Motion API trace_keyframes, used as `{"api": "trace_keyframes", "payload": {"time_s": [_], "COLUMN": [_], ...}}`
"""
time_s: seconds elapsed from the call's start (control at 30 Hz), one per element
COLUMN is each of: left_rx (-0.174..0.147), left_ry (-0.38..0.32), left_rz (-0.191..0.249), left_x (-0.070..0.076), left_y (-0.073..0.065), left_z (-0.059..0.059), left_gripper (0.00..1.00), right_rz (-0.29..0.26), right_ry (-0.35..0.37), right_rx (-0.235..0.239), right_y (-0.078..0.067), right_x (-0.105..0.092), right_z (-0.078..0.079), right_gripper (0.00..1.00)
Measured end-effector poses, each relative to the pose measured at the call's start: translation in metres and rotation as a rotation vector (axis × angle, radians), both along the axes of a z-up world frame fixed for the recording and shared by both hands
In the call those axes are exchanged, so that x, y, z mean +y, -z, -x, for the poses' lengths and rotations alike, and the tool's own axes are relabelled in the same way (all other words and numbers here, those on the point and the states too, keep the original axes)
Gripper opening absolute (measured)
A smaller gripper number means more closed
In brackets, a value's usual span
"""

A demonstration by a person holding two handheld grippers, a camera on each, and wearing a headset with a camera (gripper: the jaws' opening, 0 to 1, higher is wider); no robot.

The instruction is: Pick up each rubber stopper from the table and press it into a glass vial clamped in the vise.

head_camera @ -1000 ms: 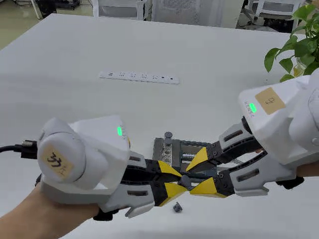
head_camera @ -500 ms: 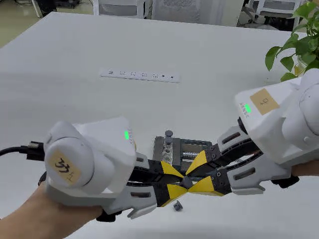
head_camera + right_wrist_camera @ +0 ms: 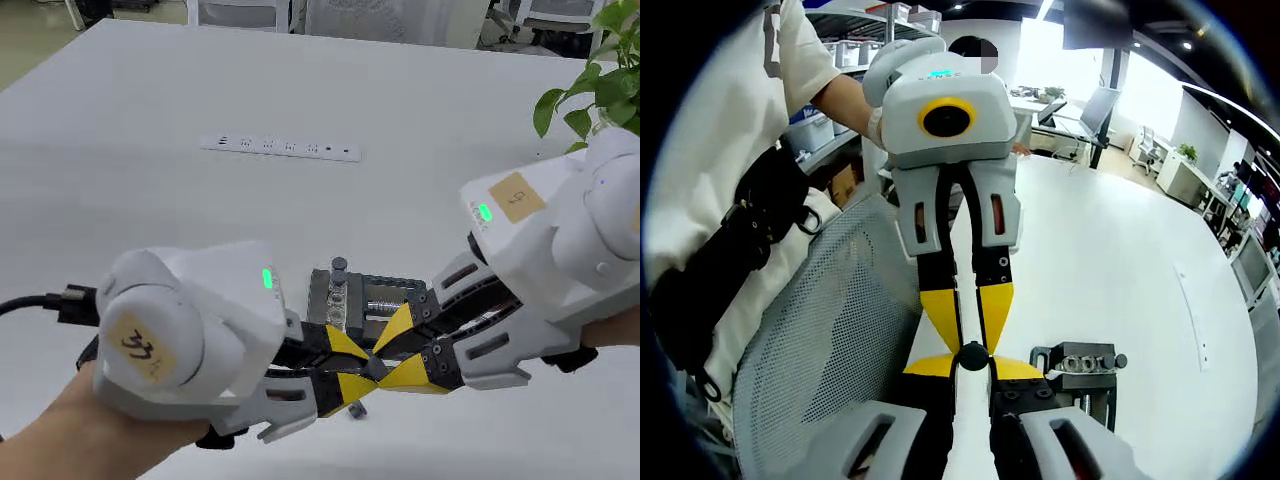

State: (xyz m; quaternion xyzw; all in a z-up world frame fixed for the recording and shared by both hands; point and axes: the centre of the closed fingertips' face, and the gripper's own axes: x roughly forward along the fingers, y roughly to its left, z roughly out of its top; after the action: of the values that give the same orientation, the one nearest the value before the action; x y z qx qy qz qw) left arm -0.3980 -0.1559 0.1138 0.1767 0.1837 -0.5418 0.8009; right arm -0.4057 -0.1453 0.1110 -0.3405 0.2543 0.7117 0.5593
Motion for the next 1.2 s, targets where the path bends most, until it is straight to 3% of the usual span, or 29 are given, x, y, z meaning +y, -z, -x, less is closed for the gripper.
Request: {"api": "trace_keyframes", "payload": {"time_s": [0.2, 0.47, 0.77, 1.0, 1.2], "left_rx": [0.019, 0.022, 0.035, 0.077, 0.067], "left_ry": [-0.012, -0.007, -0.011, -0.043, -0.044], "left_rz": [0.012, 0.007, 0.031, 0.081, 0.086], "left_x": [-0.0013, -0.0008, -0.0018, 0.0, -0.0002], "left_y": [0.0005, 0.0016, 0.0012, 0.0018, 0.004], "left_z": [0.0008, -0.0003, -0.0004, -0.0009, -0.0007], "left_gripper": [0.04, 0.04, 0.04, 0.04, 0.05], "right_rz": [0.008, 0.011, 0.014, 0.013, 0.031], "right_ry": [-0.012, -0.017, -0.022, -0.02, -0.039], "right_rx": [0.001, 0.005, 0.007, 0.015, 0.019], "right_y": [0.0011, 0.0022, 0.0017, 0.0019, 0.0044], "right_x": [0.0001, 0.0014, -0.0004, 0.0008, 0.0007], "right_z": [0.001, -0.0003, -0.0009, -0.0014, -0.0021], "right_gripper": [0.08, 0.08, 0.07, 0.06, 0.06]}}
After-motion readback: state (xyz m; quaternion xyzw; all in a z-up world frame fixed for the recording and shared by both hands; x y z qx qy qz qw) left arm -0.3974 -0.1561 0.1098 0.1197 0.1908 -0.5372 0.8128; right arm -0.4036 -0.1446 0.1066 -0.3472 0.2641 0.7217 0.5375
